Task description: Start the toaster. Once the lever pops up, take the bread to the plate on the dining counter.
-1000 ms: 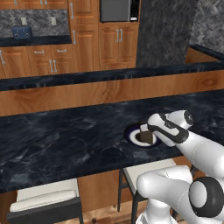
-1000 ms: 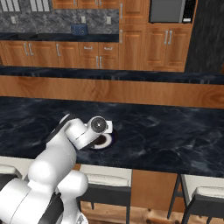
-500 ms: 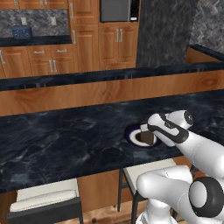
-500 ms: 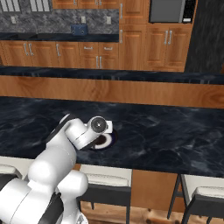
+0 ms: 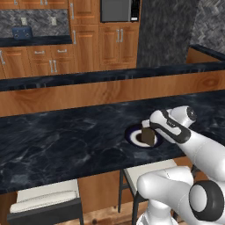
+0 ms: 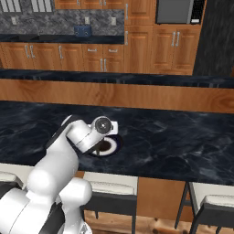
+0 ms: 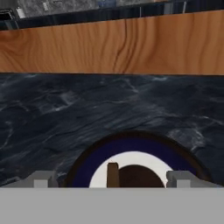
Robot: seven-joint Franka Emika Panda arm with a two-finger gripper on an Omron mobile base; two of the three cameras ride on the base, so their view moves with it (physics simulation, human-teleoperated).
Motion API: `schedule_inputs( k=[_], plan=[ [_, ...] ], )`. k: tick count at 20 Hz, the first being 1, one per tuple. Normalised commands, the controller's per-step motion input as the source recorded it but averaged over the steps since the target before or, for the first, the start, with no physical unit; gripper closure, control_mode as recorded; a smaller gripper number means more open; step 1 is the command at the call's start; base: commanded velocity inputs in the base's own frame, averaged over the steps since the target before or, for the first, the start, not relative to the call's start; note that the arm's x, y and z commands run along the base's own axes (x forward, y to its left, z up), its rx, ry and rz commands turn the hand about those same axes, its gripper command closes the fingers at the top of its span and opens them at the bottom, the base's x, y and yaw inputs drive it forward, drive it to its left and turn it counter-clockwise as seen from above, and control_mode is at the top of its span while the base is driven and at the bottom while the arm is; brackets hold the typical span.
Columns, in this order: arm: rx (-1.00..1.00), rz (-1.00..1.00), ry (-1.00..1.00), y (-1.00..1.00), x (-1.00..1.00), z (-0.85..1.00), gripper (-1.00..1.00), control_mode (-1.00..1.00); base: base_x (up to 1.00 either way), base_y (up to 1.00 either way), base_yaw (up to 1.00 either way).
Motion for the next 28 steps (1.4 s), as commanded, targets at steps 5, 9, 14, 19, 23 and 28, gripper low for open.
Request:
schedule_inputs(
  k=[5,9,14,19,23,28],
  plan=[
    [-0.02,0.00,0.00,0.00,-0.13,0.78,-1.00,-1.00,0.00,0.00,0.00],
    [-0.09,0.00,0.00,0.00,-0.54,0.79,-1.00,-1.00,0.00,0.00,0.00],
    [-0.11,0.00,0.04,0.00,-0.59,0.85,-1.00,-1.00,0.00,0.00,0.00],
    [-0.09,-0.05,0.10,0.00,-0.81,0.82,-1.00,-1.00,0.00,0.00,0.00],
    [-0.07,-0.10,0.10,0.00,-1.00,0.73,-1.00,-1.00,0.00,0.00,0.00],
    [-0.04,-0.19,0.06,0.00,-0.96,0.42,-1.00,-1.00,0.00,0.00,0.00]
  ],
)
